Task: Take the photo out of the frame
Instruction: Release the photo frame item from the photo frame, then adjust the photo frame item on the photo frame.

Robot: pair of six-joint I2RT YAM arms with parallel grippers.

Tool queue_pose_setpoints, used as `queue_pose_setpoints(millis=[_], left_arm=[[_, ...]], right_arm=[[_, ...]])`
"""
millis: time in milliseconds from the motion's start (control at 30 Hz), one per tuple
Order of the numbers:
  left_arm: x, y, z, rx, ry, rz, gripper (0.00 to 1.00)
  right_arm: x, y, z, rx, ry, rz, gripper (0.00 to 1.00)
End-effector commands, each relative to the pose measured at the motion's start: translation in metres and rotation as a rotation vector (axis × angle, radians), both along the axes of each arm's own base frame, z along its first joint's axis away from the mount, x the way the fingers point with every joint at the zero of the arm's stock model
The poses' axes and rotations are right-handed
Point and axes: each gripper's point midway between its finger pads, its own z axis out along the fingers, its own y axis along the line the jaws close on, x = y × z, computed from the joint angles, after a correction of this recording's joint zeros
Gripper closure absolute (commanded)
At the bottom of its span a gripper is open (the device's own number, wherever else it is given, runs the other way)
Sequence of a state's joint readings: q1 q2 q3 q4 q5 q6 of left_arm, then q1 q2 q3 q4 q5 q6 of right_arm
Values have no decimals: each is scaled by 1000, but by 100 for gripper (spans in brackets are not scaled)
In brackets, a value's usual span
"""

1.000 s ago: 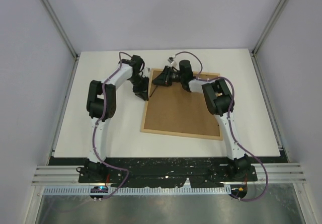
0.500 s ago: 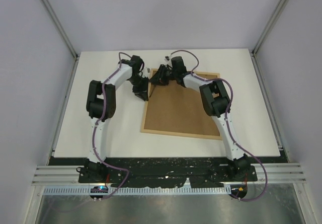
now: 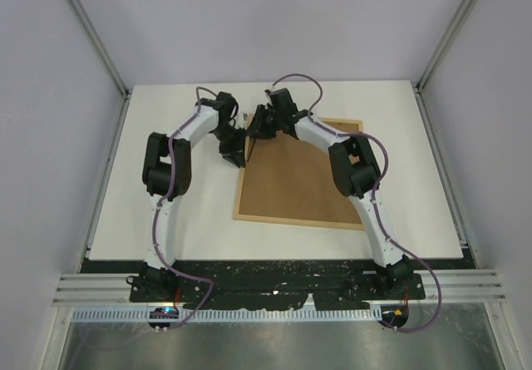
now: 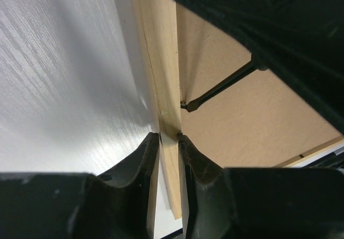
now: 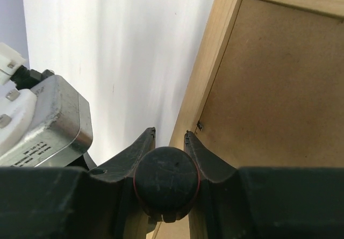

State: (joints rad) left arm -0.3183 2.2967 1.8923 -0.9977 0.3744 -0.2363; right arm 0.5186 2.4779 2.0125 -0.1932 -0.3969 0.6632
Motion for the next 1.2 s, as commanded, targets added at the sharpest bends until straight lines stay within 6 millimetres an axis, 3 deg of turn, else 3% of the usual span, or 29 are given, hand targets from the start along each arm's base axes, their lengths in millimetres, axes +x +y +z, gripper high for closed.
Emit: queue_pose_setpoints(millis=[0, 267, 333, 367, 400, 433, 467, 533, 667, 700, 733, 767, 800, 1000, 1167], left_arm=[[6, -3, 12, 8, -61, 0, 74], [14, 2, 30, 29, -133, -1, 67], [16, 4, 32, 40, -143, -3, 63], [16, 5, 31, 49, -144, -5, 61], [18, 7, 31, 62, -148, -4, 59], [20, 8, 31, 67, -149, -6, 58], [20, 7, 30, 68, -145, -7, 56], [24, 5, 31, 67, -151, -8, 55], [32, 2, 30, 80, -159, -12, 53], [34, 0, 31, 79, -167, -16, 53], [35, -2, 31, 81, -172, -21, 52], [36, -4, 32, 84, -176, -26, 52], [37, -5, 32, 91, -181, -31, 52], [34, -8, 20, 190, -185, -79, 51], [37, -4, 16, 254, -206, -88, 49]], right_arm=[[-7, 13, 59, 8, -81, 5, 92], [-7, 15, 73, 1, -122, 18, 92], [-10, 2, 81, -4, -124, 43, 92], [-14, -8, 71, -15, -105, 61, 92], [-14, -18, 82, 5, -114, 80, 92], [-12, -35, 72, -23, -114, 94, 92], [-18, -41, 81, -8, -120, 129, 92], [-21, -65, 80, -6, -120, 174, 92], [-43, -98, 80, 57, -92, 261, 92], [-50, -105, 70, 60, -78, 287, 92], [-54, -107, 77, 65, -98, 300, 92], [-63, -113, 65, 57, -95, 326, 92], [-64, -115, 70, 51, -128, 336, 92], [-89, -132, 41, -31, -211, 387, 92], [-103, -133, 46, -7, -261, 414, 92]])
